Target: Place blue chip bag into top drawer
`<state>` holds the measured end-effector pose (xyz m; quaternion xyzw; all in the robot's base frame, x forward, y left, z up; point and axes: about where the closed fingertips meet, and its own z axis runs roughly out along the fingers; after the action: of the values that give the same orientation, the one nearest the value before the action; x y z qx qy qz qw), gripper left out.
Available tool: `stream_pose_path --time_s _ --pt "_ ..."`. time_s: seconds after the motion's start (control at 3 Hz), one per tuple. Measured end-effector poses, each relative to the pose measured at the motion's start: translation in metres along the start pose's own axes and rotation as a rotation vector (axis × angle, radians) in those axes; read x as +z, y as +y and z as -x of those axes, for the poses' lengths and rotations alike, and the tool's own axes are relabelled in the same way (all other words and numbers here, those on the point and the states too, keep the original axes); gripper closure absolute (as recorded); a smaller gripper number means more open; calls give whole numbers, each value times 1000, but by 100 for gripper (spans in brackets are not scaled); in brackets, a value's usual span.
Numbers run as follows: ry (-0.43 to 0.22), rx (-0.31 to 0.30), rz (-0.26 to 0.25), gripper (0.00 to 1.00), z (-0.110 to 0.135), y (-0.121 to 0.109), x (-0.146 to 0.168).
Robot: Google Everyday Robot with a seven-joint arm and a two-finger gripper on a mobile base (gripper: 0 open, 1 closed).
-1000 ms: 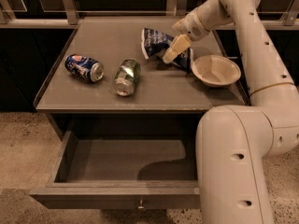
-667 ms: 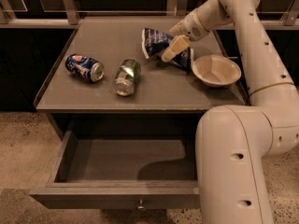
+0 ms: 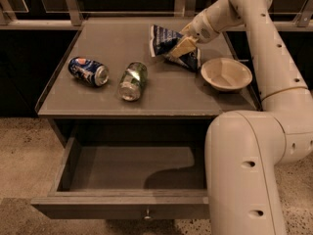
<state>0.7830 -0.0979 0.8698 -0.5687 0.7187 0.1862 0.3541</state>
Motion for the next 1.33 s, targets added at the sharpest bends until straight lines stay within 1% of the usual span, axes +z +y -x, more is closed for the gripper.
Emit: stream_pose_path --time_s 0.33,0.67,1.0,1.33 --pt "0 0 0 88 0 0 0" --pt "4 -32 16 100 14 6 2" --pt "24 -88 22 100 43 19 -17" --pt "51 -115 32 100 66 40 -48"
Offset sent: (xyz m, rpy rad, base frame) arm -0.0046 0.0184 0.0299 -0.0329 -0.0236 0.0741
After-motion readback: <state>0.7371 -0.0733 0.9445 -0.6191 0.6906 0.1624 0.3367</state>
